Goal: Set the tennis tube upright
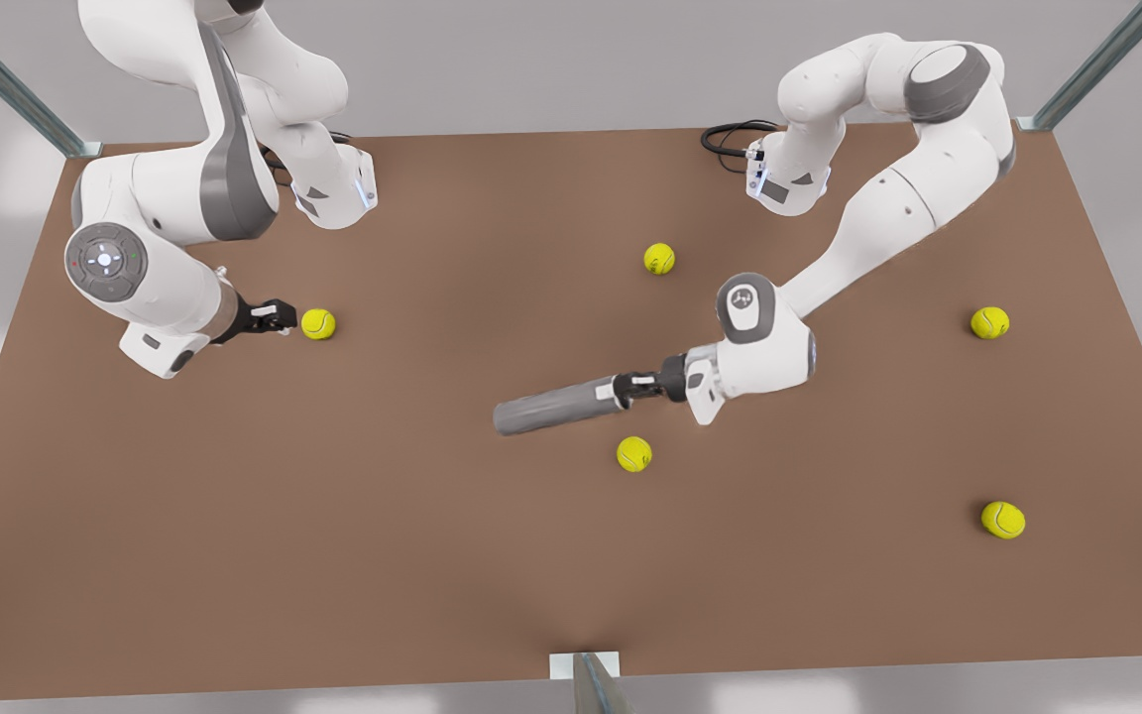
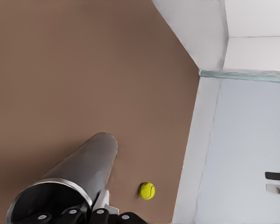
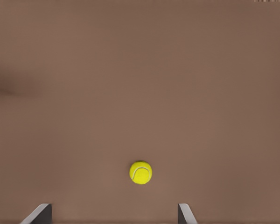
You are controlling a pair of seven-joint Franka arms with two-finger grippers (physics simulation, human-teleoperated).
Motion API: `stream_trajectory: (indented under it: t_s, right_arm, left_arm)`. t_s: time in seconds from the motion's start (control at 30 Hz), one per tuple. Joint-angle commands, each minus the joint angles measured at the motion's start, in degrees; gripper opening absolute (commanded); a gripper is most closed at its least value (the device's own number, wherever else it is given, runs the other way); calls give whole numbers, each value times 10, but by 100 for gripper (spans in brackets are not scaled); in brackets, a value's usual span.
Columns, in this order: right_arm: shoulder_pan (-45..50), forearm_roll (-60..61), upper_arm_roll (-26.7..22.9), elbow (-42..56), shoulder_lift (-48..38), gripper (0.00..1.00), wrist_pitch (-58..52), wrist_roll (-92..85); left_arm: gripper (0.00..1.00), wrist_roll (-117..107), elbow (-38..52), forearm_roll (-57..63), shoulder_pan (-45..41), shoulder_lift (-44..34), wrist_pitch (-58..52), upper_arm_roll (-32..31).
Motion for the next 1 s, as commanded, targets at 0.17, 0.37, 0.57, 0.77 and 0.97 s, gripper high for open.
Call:
stream_trajectory:
  t_s: [0.17, 0.37, 0.57, 0.77, 0.97]
  right_arm:
    - [-1, 7, -4, 0, 0, 100, 2, 1]
    - [1, 8, -8, 0, 0, 100, 2, -2]
    - [1, 3, -11, 4, -1, 100, 5, 2]
    - [0, -71, -19, 23, -3, 100, 45, 6]
    - [0, -27, -34, 18, 2, 100, 44, 4]
  left_arm:
    - [21, -154, -30, 16, 55, -193, -153, 4]
    - [21, -271, -28, 155, 70, -249, -247, 5]
    - [21, -387, -25, 292, 64, -284, -302, 26]
    - [21, -438, -11, 377, 68, -294, -356, 26]
    - [21, -441, -11, 417, 69, -293, -358, 39]
